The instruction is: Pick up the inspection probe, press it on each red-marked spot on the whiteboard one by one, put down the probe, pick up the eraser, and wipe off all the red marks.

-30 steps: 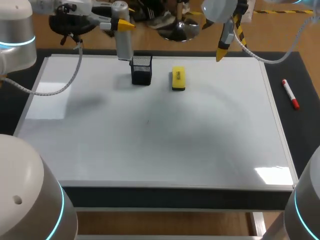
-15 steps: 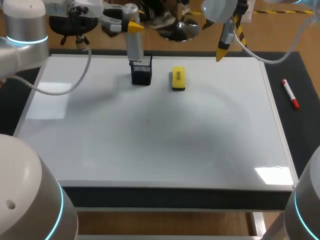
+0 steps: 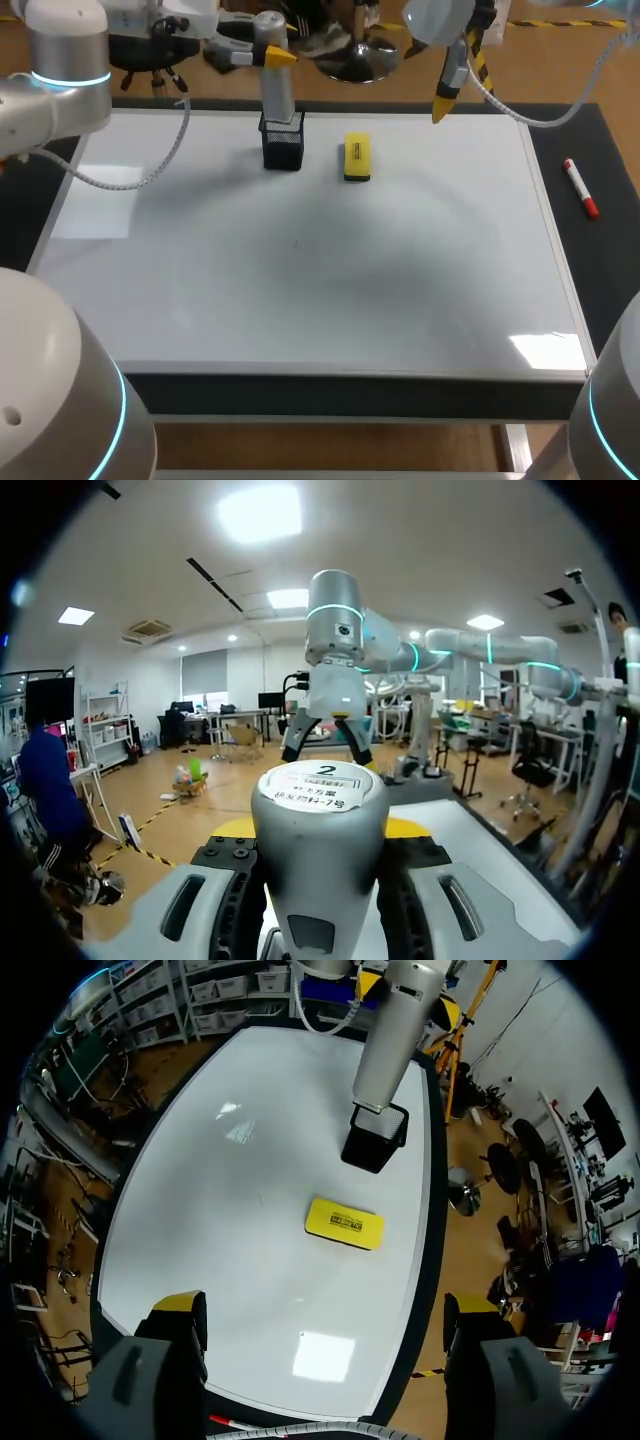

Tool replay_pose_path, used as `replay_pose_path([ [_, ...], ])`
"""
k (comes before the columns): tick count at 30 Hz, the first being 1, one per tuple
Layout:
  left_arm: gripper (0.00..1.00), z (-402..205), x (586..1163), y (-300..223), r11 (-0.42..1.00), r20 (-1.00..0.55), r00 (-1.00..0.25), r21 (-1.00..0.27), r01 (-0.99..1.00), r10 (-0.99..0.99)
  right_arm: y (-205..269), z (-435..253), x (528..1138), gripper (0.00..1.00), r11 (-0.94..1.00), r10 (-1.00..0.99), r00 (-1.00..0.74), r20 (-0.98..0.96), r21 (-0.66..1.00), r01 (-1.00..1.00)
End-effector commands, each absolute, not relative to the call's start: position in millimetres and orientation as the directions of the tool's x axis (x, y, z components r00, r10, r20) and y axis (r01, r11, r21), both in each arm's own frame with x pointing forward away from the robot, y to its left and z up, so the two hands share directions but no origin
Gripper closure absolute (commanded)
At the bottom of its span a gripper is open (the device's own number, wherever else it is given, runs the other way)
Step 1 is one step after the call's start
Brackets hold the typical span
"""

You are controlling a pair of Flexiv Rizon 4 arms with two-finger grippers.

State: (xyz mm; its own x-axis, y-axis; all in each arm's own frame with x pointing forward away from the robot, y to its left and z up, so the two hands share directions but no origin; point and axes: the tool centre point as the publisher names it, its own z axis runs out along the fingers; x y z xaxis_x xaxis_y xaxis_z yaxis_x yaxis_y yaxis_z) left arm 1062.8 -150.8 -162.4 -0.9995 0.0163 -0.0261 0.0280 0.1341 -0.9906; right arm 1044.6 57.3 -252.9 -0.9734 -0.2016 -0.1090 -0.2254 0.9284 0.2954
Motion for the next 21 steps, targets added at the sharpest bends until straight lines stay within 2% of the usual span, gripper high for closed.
replay_pose_path([
  [1, 1.0, -167, 1068, -153, 0.137, -0.019, -1.0, -0.99, 0.019, 0.0, 57, -252, 1045, 0.0, 0.93, -0.203, -0.973, -0.105, 0.291, -0.226],
  [21, 1.0, -183, 1084, -154, 0.134, 0.017, -0.997, -0.991, -0.027, -0.072, 57, -252, 1045, 0.0, 0.93, -0.203, -0.973, -0.105, 0.291, -0.226],
])
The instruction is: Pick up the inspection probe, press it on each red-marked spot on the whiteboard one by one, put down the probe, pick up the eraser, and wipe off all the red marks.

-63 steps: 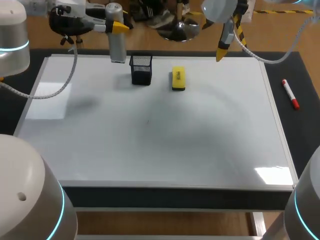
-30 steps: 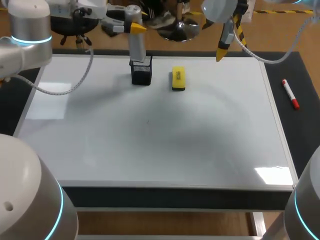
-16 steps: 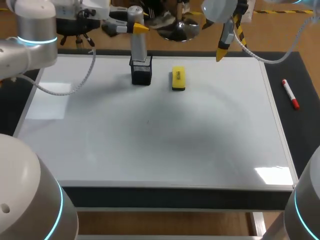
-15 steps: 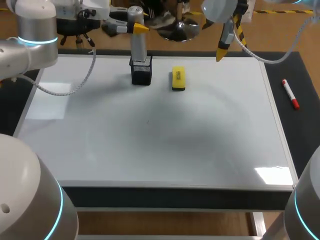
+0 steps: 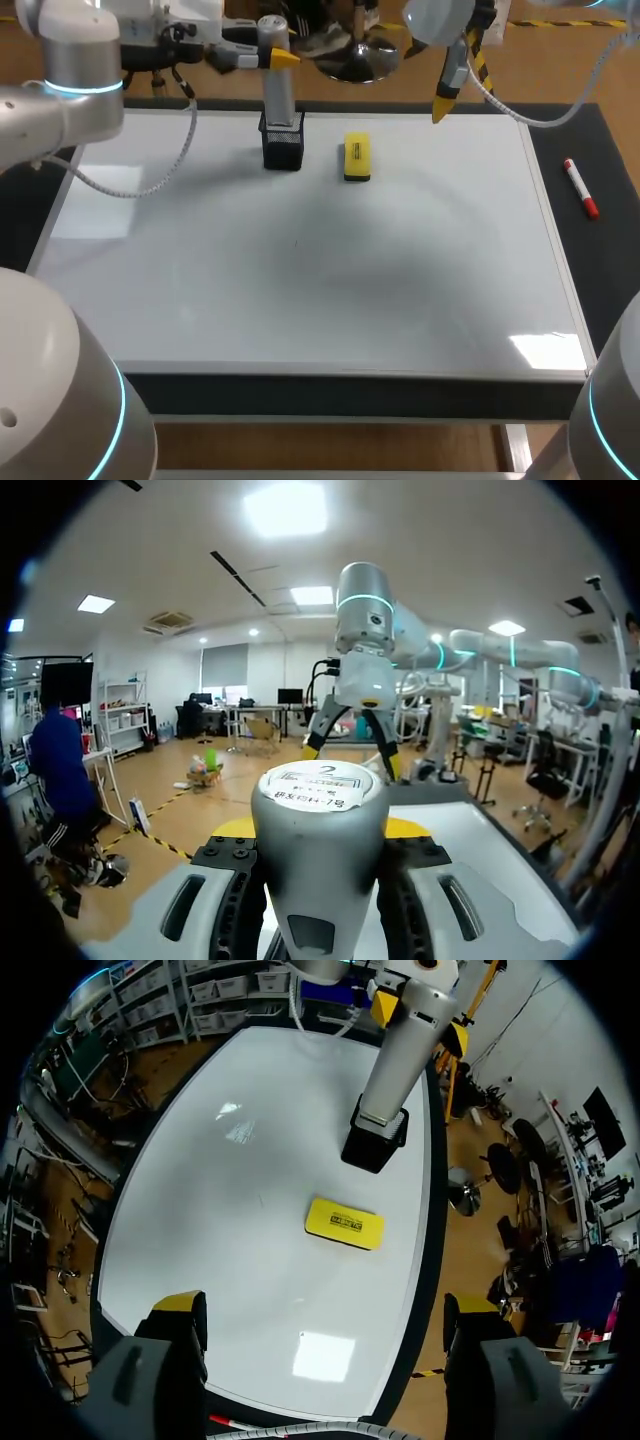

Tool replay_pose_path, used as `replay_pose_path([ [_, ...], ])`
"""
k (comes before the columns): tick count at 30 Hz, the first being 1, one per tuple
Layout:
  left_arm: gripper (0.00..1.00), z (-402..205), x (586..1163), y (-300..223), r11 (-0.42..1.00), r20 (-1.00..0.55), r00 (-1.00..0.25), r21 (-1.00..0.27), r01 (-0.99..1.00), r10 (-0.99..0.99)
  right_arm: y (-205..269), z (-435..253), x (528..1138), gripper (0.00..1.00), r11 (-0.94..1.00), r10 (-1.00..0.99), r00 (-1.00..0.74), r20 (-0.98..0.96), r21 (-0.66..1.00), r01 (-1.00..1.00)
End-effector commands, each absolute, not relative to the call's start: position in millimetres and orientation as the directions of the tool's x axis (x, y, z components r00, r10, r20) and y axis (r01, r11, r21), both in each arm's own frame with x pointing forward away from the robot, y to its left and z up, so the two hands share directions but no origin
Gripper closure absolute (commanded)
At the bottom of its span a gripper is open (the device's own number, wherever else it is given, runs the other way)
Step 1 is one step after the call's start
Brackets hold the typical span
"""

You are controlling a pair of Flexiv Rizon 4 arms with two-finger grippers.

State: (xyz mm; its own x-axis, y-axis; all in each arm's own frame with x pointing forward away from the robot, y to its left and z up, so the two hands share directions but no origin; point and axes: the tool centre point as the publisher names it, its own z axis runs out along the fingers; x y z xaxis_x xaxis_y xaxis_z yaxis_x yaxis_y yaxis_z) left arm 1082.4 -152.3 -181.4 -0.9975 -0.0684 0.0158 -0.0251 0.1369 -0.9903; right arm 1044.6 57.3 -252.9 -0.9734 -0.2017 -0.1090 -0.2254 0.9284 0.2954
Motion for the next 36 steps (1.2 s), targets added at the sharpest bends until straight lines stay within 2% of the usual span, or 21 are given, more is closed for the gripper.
replay_pose_path([
  [1, 1.0, -184, 1084, -154, 0.134, 0.019, -0.997, -0.991, -0.029, -0.074, 57, -252, 1045, 0.0, 0.93, -0.203, -0.973, -0.105, 0.291, -0.226],
  [36, 1.0, -248, 1098, -157, 0.162, 0.046, -0.996, -0.985, -0.058, -0.078, 57, -252, 1045, 0.0, 0.93, -0.203, -0.973, -0.105, 0.291, -0.226],
])
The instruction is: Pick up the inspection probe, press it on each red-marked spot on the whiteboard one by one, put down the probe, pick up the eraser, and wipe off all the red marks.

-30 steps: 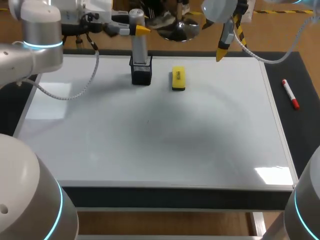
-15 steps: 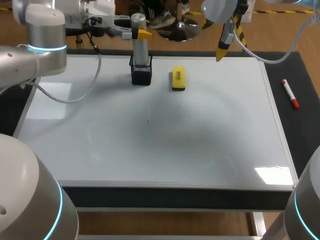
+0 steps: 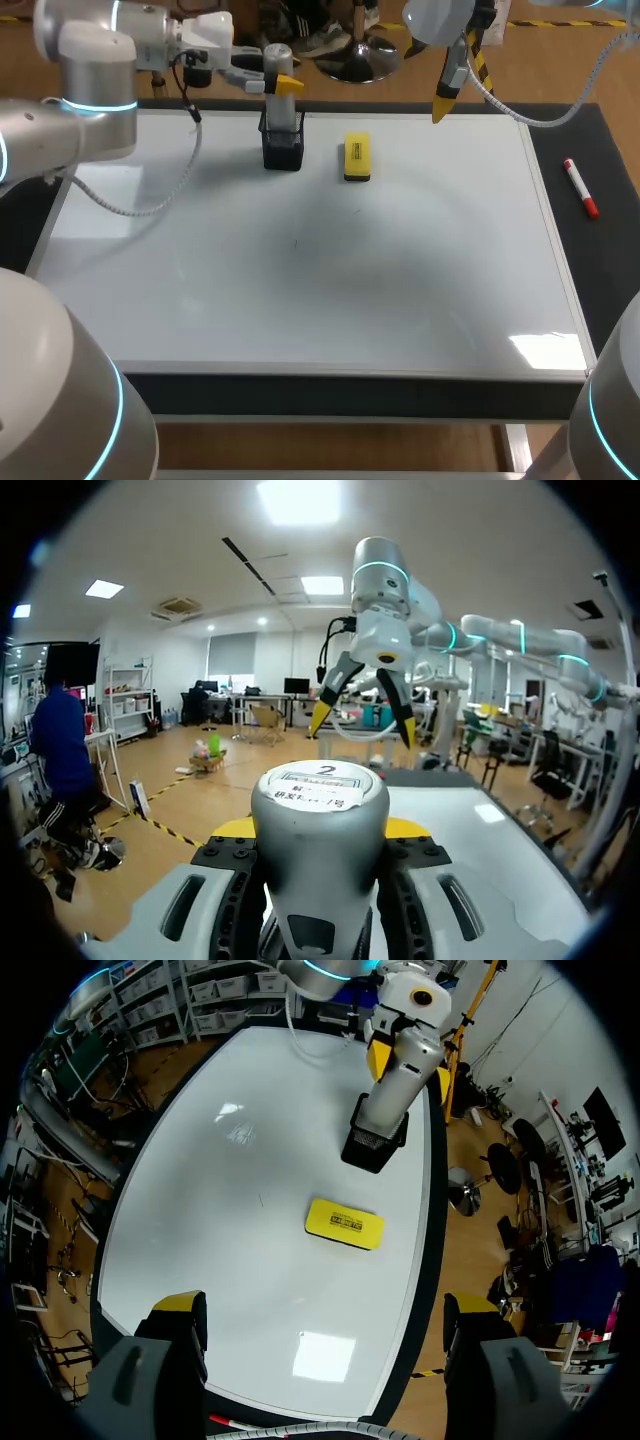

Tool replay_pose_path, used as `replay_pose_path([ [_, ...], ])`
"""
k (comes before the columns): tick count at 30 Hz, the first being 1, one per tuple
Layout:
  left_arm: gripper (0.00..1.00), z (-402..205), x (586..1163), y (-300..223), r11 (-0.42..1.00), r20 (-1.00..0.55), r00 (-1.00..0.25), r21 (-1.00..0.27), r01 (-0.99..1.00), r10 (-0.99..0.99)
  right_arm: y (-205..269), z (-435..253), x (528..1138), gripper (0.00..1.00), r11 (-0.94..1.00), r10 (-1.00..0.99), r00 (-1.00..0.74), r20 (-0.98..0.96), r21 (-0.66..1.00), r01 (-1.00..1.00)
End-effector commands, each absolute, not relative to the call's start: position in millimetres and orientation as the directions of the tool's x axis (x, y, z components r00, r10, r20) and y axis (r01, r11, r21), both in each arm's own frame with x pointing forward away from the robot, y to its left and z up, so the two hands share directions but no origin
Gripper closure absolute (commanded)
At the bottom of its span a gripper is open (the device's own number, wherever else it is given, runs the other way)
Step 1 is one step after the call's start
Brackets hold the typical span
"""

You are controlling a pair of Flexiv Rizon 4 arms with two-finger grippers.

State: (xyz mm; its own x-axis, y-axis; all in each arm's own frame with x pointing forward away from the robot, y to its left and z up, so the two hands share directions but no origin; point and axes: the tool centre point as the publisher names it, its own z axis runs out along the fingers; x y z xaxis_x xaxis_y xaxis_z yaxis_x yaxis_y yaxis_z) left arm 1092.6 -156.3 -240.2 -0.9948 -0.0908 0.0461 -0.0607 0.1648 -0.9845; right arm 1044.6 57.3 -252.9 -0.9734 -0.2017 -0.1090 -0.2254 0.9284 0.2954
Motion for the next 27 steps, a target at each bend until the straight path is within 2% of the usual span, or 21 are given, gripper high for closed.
replay_pose_path([
  [1, 1.0, -249, 1099, -156, 0.156, 0.045, -0.996, -0.986, -0.056, -0.077, 57, -252, 1045, 0.0, 0.93, -0.203, -0.973, -0.105, 0.291, -0.226],
  [27, 1.0, -270, 1102, -157, 0.145, 0.023, -0.998, -0.989, -0.031, -0.057, 57, -252, 1045, 0.0, 0.93, -0.203, -0.973, -0.105, 0.291, -0.226],
])
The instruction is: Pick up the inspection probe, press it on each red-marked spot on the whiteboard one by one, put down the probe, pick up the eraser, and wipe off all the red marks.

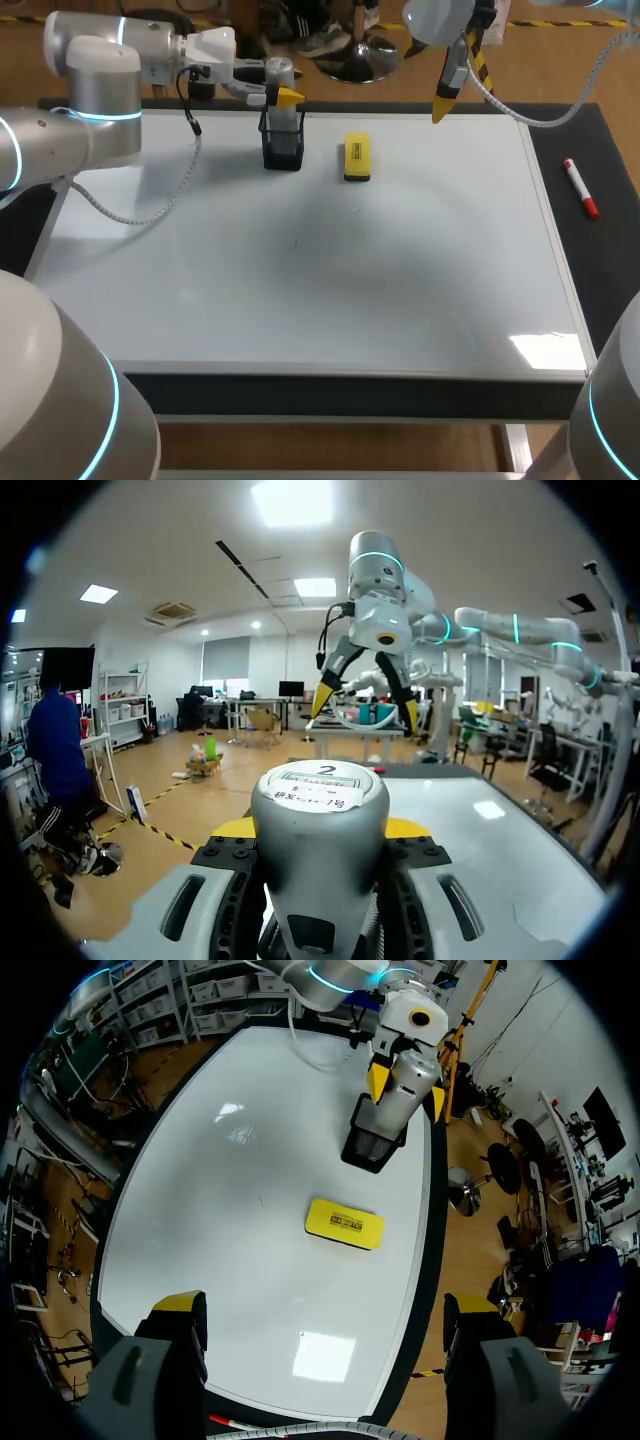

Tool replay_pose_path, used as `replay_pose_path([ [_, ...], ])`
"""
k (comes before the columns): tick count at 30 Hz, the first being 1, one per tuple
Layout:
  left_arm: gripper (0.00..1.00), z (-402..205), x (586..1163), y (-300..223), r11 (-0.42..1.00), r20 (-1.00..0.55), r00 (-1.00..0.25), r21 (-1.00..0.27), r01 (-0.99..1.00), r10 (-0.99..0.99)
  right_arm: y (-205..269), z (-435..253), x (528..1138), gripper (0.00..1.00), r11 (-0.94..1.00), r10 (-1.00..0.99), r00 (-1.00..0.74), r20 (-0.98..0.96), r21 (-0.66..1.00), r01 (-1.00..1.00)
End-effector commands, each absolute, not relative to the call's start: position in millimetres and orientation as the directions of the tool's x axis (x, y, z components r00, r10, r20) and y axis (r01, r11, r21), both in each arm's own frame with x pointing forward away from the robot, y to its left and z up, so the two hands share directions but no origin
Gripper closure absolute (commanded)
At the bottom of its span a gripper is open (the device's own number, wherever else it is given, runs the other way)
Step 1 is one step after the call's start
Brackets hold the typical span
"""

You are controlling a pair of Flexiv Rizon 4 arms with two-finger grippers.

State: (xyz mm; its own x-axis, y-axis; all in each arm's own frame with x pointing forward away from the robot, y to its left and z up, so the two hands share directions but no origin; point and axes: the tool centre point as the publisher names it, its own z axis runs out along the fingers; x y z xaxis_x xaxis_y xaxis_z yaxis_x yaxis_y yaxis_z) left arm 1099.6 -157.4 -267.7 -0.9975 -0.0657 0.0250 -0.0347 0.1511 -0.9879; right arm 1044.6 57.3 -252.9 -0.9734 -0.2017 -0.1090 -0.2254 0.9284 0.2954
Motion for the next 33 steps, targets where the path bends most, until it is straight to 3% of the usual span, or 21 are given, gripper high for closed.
replay_pose_path([
  [1, 1.0, -271, 1102, -157, 0.145, 0.023, -0.998, -0.989, -0.031, -0.056, 57, -252, 1045, 0.0, 0.93, -0.203, -0.973, -0.105, 0.291, -0.226],
  [19, 1.0, -279, 1101, -155, 0.139, 0.026, -0.998, -0.99, -0.034, -0.058, 57, -252, 1045, 0.0, 0.93, -0.203, -0.973, -0.105, 0.291, -0.226],
  [25, 0.42, -280, 1100, -153, 0.142, 0.024, -0.998, -0.989, -0.032, -0.059, 57, -252, 1045, 0.0, 0.93, -0.203, -0.973, -0.105, 0.291, -0.226],
  [26, 0.02, -280, 1100, -153, 0.142, 0.023, -0.998, -0.989, -0.032, -0.059, 57, -252, 1045, 0.0, 0.93, -0.203, -0.973, -0.105, 0.291, -0.226],
  [33, 0.0, -274, 1101, -146, 0.155, 0.005, -0.998, -0.988, -0.015, -0.067, 57, -252, 1045, 0.0, 0.93, -0.203, -0.973, -0.105, 0.291, -0.226],
])
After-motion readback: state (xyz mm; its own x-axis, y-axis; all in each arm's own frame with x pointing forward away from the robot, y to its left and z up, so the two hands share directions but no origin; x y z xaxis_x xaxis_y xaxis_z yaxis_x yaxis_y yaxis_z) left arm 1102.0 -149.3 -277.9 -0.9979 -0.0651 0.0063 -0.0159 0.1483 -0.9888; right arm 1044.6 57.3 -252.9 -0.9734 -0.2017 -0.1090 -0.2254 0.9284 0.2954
